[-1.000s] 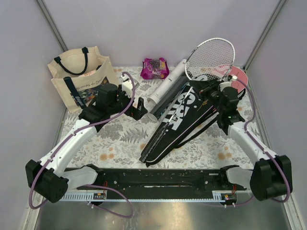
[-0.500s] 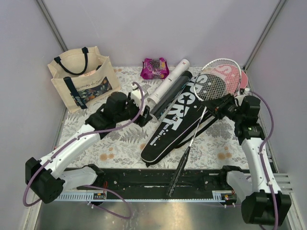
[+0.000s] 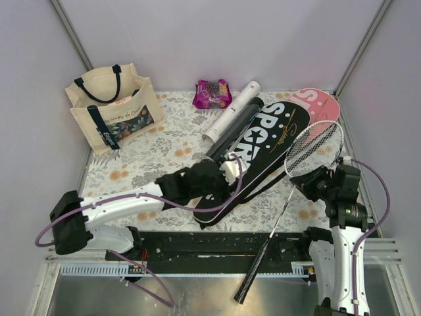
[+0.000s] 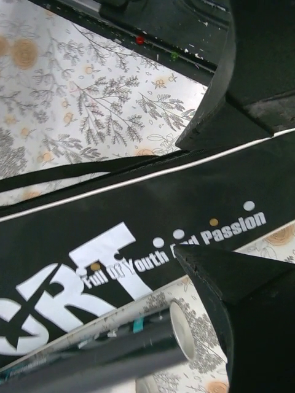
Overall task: Pack up the badminton gear
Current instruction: Place the racket in the racket bag.
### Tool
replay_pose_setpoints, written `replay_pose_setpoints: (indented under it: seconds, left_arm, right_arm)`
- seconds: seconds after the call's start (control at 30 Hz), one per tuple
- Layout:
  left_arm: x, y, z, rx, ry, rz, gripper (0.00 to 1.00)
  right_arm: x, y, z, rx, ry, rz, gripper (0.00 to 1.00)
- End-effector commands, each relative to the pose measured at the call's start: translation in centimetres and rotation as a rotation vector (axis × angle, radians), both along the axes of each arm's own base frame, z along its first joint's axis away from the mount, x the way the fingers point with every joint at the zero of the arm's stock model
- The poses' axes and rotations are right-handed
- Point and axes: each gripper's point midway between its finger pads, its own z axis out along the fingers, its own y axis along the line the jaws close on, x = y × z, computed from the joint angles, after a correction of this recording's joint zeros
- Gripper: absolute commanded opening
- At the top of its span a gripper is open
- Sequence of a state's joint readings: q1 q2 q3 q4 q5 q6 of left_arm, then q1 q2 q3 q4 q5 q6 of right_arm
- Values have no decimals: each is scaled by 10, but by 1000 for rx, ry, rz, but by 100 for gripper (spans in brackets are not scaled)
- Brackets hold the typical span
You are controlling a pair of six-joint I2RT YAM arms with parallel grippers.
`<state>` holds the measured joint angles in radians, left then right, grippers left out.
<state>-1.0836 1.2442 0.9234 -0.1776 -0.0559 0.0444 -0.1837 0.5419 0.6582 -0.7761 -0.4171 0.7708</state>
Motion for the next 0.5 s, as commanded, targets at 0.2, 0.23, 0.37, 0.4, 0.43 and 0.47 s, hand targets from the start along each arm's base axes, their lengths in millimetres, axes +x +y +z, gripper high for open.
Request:
replay_pose_setpoints:
  seconds: [0.2,0.23,0.37,0.4,0.43,0.47]
  left_arm:
    - [2,-53,-36,78,-101,-75,64]
    - [1,-55,-42,90,-94,-84,64]
    - [-3,-62,-62,130,-73,-120,64]
    - [-3,-63,-65,137,-73,-118,64]
    - [-2,-63,-69,149,-72,-116,63]
    - [-2,-64,-73,160,-70,-116,62]
  right_arm:
    - [-20,-5,-47,-24,120,-33,0]
    - [-21,-6,-48,-26,122,-38,0]
    - [-23,-3,-51,-8,119,-32,0]
    - [-23,-1,-52,-1,121,-25,0]
    - [-23,0,-53,4,120,-25,0]
    - [-23,0,-52,13,118,-26,0]
